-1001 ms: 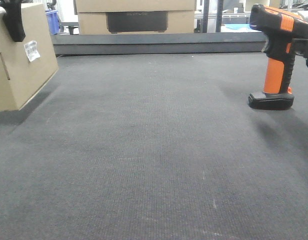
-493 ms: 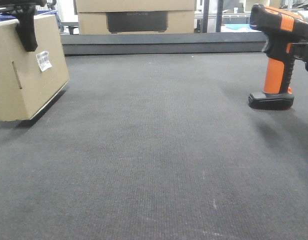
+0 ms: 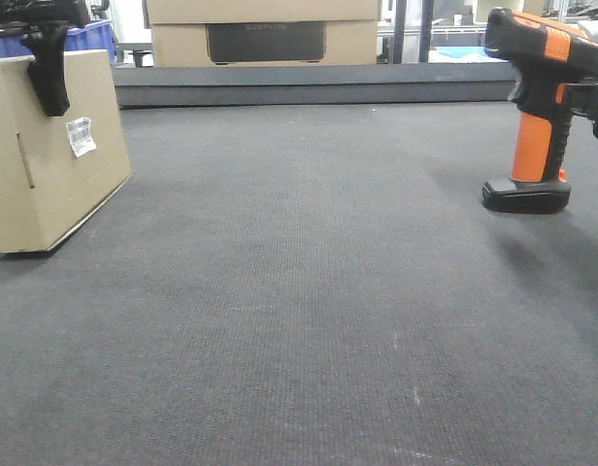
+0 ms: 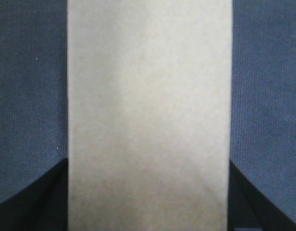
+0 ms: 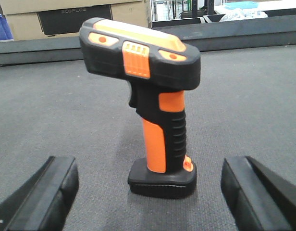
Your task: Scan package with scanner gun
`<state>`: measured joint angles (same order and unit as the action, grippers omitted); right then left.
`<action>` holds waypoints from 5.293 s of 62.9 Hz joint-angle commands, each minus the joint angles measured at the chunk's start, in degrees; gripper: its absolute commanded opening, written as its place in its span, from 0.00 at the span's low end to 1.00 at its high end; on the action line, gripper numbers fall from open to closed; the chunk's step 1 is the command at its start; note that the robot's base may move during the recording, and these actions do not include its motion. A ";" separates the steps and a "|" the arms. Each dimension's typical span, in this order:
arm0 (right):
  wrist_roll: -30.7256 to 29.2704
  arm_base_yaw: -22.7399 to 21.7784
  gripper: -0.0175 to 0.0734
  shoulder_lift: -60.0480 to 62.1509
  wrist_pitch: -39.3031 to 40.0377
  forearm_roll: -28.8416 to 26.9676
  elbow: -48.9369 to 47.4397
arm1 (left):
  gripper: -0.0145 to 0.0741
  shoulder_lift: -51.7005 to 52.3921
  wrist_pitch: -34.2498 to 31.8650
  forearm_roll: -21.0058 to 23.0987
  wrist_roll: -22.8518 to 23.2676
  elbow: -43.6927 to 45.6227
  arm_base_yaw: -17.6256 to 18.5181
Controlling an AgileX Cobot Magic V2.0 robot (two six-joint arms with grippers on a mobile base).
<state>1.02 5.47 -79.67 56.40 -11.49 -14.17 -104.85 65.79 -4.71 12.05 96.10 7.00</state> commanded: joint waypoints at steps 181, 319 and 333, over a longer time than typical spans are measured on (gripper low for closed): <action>-0.50 -0.19 0.01 76.50 -73.84 -0.58 -1.28 | 0.04 104.85 -57.61 -14.29 7.44 -79.96 -9.64; -4.43 -10.38 0.01 79.67 -60.37 5.65 14.17 | 0.04 104.85 -57.61 -14.29 7.44 -79.96 -9.64; -4.43 -10.38 0.01 79.67 -60.37 5.65 14.17 | 0.04 104.85 -57.61 -14.29 7.44 -79.96 -9.64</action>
<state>-3.09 -4.81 -0.18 -4.75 -5.70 -0.18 -0.28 8.78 -18.85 19.56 16.30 -2.42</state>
